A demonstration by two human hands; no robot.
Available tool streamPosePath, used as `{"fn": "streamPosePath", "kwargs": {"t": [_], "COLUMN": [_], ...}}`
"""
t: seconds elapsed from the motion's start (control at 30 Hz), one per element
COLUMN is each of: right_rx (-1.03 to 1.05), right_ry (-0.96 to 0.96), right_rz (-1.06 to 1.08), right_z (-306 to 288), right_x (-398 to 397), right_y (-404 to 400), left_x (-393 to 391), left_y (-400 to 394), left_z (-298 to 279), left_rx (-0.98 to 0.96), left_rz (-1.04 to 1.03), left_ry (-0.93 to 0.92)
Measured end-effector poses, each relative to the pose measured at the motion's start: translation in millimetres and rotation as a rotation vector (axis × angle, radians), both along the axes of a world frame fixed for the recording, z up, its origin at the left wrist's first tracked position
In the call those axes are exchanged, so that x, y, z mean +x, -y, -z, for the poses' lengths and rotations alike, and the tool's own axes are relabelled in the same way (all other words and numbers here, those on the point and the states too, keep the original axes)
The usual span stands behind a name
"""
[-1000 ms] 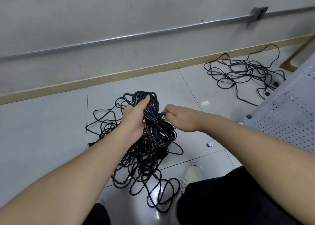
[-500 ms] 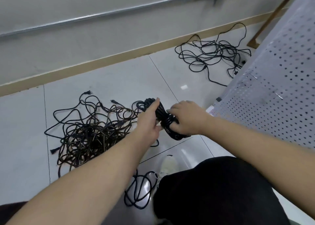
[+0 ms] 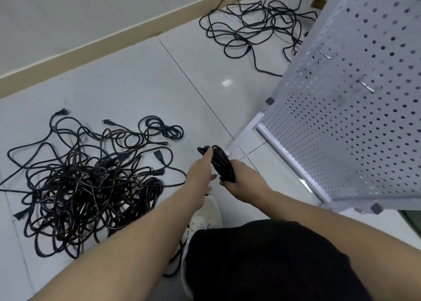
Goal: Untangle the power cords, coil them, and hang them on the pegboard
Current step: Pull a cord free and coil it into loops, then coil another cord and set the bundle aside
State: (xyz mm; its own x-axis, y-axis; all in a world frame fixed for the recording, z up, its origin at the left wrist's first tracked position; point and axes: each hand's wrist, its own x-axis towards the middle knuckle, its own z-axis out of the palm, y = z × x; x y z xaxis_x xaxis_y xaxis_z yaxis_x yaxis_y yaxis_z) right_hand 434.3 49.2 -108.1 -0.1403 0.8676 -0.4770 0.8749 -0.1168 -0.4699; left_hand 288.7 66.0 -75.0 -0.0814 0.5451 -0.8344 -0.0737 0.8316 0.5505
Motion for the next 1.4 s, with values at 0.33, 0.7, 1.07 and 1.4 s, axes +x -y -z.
{"fn": "streamPosePath", "kwargs": {"t": [0.33, 0.7, 1.07, 1.4], "right_rx": [-0.054, -0.173, -0.108, -0.374], "right_ry": [0.097, 0.116, 0.1, 0.208], "right_rz": [0.023, -0.041, -0.328, -0.523], "right_z": [82, 43, -12, 63], "right_x": [-1, -18, -111, -200], "right_y": [-6, -27, -36, -52], "left_x": [-55, -101, -180, -233], "left_y": [12, 15, 36, 22], "left_z": [64, 38, 16, 73], "left_rx": [-0.141, -0.048, 0.129, 0.258], "left_rz": [-0.001, 0.012, 0.022, 0.178], "left_ry": [0.016, -0.031, -0.16, -0.258]}}
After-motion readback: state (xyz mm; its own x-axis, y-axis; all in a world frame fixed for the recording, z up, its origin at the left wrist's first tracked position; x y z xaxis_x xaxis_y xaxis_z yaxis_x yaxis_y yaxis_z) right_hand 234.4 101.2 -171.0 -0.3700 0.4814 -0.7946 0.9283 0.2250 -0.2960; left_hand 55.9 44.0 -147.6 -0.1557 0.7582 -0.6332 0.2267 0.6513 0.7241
